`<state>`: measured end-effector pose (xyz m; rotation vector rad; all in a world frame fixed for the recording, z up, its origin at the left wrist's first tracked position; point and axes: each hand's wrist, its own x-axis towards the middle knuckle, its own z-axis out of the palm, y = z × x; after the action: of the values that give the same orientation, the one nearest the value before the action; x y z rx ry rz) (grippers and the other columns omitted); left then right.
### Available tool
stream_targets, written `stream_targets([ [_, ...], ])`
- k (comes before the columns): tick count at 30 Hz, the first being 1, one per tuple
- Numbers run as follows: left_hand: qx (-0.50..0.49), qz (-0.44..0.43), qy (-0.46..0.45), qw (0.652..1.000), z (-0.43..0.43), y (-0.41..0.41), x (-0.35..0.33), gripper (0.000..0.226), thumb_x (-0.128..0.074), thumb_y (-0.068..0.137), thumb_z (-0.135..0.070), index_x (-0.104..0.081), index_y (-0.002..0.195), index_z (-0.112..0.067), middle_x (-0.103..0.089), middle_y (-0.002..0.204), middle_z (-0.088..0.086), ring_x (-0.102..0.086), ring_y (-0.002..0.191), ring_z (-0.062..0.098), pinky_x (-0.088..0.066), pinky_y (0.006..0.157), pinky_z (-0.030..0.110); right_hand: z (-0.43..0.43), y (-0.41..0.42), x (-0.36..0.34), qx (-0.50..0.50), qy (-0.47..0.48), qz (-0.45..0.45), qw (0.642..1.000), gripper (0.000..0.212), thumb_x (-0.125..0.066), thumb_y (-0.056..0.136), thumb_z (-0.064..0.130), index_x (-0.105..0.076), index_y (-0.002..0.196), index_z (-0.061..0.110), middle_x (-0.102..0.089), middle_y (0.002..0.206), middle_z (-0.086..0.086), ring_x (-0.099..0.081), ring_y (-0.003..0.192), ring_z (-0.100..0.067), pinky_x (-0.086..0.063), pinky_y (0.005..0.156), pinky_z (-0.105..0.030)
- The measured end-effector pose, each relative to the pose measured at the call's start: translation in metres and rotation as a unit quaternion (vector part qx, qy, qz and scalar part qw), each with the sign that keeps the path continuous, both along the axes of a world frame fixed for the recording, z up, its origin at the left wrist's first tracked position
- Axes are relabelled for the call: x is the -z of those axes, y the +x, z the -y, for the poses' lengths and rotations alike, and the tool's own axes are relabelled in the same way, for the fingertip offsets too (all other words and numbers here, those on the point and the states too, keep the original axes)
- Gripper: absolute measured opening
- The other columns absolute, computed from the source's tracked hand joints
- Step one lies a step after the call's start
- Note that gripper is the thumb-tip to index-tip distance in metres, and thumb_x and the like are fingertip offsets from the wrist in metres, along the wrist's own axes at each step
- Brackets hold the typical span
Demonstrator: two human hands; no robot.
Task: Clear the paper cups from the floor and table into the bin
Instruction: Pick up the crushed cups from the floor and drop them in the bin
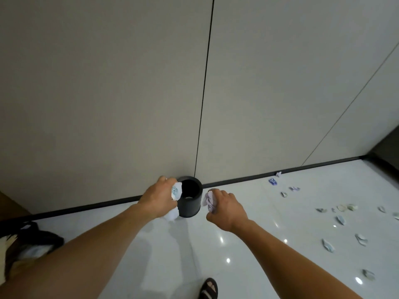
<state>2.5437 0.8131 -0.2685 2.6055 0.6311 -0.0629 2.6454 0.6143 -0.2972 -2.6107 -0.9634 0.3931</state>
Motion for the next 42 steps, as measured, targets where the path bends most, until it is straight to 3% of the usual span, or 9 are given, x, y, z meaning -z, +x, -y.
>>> stream_targets([
  [9, 0.014, -0.046, -0.021, 0.999, -0.08, 0.15, 0.028, 0.046, -0.066, 0.077, -0.023, -0.047, 0.119, -0.022, -0.044, 0.113, 0.002, -0.057, 0.096, 0.028, -0.046, 0.077, 0.032, -0.095, 0.141, 0.02, 0.002, -0.009, -0.025, 1.0, 0.054, -0.065, 0.08, 0.034, -0.043, 0.129, 0.025, -0.053, 0.125, -0.001, -0.046, 0.112, -0.025, -0.047, 0.09, -0.034],
  [15, 0.044, -0.077, -0.044, 0.995, -0.154, 0.239, 0.089, 0.051, -0.067, 0.078, -0.023, -0.046, 0.125, -0.022, -0.043, 0.117, 0.003, -0.057, 0.097, 0.028, -0.044, 0.077, 0.029, -0.165, 0.214, 0.076, 0.05, -0.011, -0.069, 0.996, 0.052, -0.064, 0.08, 0.033, -0.044, 0.128, 0.025, -0.055, 0.121, -0.001, -0.048, 0.105, -0.022, -0.043, 0.087, -0.029],
  [23, 0.086, -0.147, -0.096, 0.981, -0.21, 0.346, 0.24, 0.065, -0.073, 0.074, -0.027, -0.043, 0.131, -0.027, -0.039, 0.122, 0.001, -0.054, 0.102, 0.023, -0.045, 0.08, 0.027, -0.228, 0.287, 0.231, 0.192, -0.012, -0.184, 0.964, 0.052, -0.066, 0.079, 0.033, -0.044, 0.127, 0.032, -0.055, 0.117, 0.006, -0.051, 0.104, -0.019, -0.048, 0.084, -0.028],
  [28, 0.088, -0.179, -0.123, 0.972, -0.224, 0.393, 0.369, 0.076, -0.078, 0.072, -0.029, -0.038, 0.136, -0.025, -0.036, 0.129, 0.003, -0.051, 0.107, 0.023, -0.051, 0.085, 0.035, -0.253, 0.32, 0.364, 0.24, -0.018, -0.245, 0.939, 0.055, -0.069, 0.077, 0.032, -0.042, 0.125, 0.033, -0.053, 0.117, 0.003, -0.049, 0.106, -0.02, -0.049, 0.086, -0.031],
  [35, 0.087, -0.146, -0.142, 0.975, -0.237, 0.438, 0.54, 0.095, -0.086, 0.065, -0.026, -0.033, 0.144, -0.018, -0.036, 0.136, 0.011, -0.048, 0.117, 0.029, -0.05, 0.09, 0.041, -0.281, 0.351, 0.523, 0.286, -0.008, -0.254, 0.924, 0.074, -0.072, 0.079, 0.039, -0.031, 0.14, 0.031, -0.045, 0.134, -0.003, -0.042, 0.123, -0.027, -0.043, 0.099, -0.039],
  [42, 0.144, -0.21, -0.071, 0.964, -0.243, 0.443, 0.626, 0.121, -0.082, 0.06, -0.053, -0.008, 0.152, -0.026, -0.022, 0.151, 0.012, -0.028, 0.135, 0.035, -0.042, 0.101, 0.054, -0.285, 0.354, 0.594, 0.273, 0.025, -0.269, 0.923, 0.09, -0.074, 0.08, 0.033, -0.02, 0.152, 0.025, -0.023, 0.155, -0.004, -0.02, 0.143, -0.028, -0.029, 0.114, -0.044],
])
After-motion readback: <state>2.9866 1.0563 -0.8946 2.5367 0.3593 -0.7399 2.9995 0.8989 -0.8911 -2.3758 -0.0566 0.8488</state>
